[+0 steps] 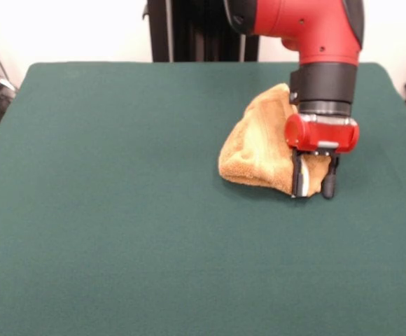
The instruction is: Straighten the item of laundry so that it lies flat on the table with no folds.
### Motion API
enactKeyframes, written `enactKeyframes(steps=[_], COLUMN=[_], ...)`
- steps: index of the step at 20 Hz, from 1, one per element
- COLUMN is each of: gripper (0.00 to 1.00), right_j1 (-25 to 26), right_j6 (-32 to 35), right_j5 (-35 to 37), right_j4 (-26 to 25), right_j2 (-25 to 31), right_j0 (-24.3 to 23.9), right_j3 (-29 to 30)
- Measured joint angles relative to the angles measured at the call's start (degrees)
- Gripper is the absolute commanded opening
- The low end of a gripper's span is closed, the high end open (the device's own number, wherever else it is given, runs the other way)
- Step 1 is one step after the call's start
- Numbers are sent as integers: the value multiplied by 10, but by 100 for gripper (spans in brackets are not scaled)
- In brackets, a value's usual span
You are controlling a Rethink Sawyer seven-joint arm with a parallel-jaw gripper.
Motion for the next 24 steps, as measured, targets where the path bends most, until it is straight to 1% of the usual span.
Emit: enactKeyframes(steps=[3,4,7,24], gripper=[100,100,100,100], right_j1=[0,0,2,4], right_j6=[0,0,0,0], right_j5=[-6,-15,-27,-33], right_j4=[-5,-17,-24,-25], right_j2=[1,4,5,2], right_j0=[-4,-10,-14,-11], right_j3=[2,3,4,6])
